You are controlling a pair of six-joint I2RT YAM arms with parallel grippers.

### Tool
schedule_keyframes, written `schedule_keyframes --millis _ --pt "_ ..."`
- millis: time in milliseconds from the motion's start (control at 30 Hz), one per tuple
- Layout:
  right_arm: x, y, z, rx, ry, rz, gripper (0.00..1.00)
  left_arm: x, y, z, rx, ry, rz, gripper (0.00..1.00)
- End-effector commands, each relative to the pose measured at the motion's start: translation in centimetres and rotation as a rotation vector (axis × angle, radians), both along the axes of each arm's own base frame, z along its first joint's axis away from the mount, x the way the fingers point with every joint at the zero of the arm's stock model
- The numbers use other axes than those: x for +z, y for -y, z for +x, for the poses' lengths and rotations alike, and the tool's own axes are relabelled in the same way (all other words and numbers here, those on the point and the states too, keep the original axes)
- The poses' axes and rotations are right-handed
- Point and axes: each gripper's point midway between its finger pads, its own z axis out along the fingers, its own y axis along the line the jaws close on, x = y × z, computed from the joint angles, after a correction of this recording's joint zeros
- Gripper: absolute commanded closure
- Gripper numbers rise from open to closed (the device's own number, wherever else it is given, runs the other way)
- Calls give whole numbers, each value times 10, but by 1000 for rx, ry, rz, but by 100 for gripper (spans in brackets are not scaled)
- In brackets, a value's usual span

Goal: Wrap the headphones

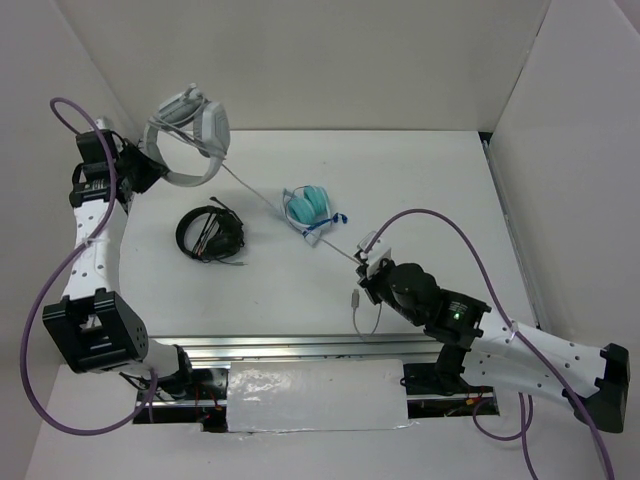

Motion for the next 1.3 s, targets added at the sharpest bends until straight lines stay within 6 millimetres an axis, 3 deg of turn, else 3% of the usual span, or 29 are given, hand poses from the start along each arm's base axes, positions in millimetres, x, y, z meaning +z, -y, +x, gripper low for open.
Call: schedule_keyframes --millis 0,100,200,300,433,533,633,667,833,933,1033,1133,1267 --pt "3 -20 -15 99 -30 78 100 54 5 16 -21 150 -21 100" --pt "8 -26 -13 92 1 86 100 52 5 13 0 149 44 100" --pt "29 -19 -9 54 58 79 100 41 2 8 57 123 128 100" --pt "62 -5 -3 -15 130 75 100 19 3 2 89 40 205 100" --pt "91 12 -1 -83 198 56 100 -14 8 -1 108 -48 274 100" --pt "110 15 -3 -84 257 38 100 -34 24 0 64 -88 316 100" --pt "132 24 6 -139 340 -5 100 -48 52 -1 -16 -130 410 100" --pt "138 27 8 -158 367 -24 100 -55 69 -5 -57 -155 445 100" --pt "187 33 18 -192 555 -79 100 -79 103 -20 -174 -231 594 100" --pt "215 32 18 -160 654 -67 100 -97 157 -31 -375 -214 641 100" --pt "246 32 19 -126 733 -61 100 -98 188 -47 -479 -190 702 100" --pt "256 34 24 -101 754 -99 100 -96 209 -60 -547 -159 752 100" --pt "269 42 38 -99 856 -158 100 -100 250 -97 -704 -95 795 100"
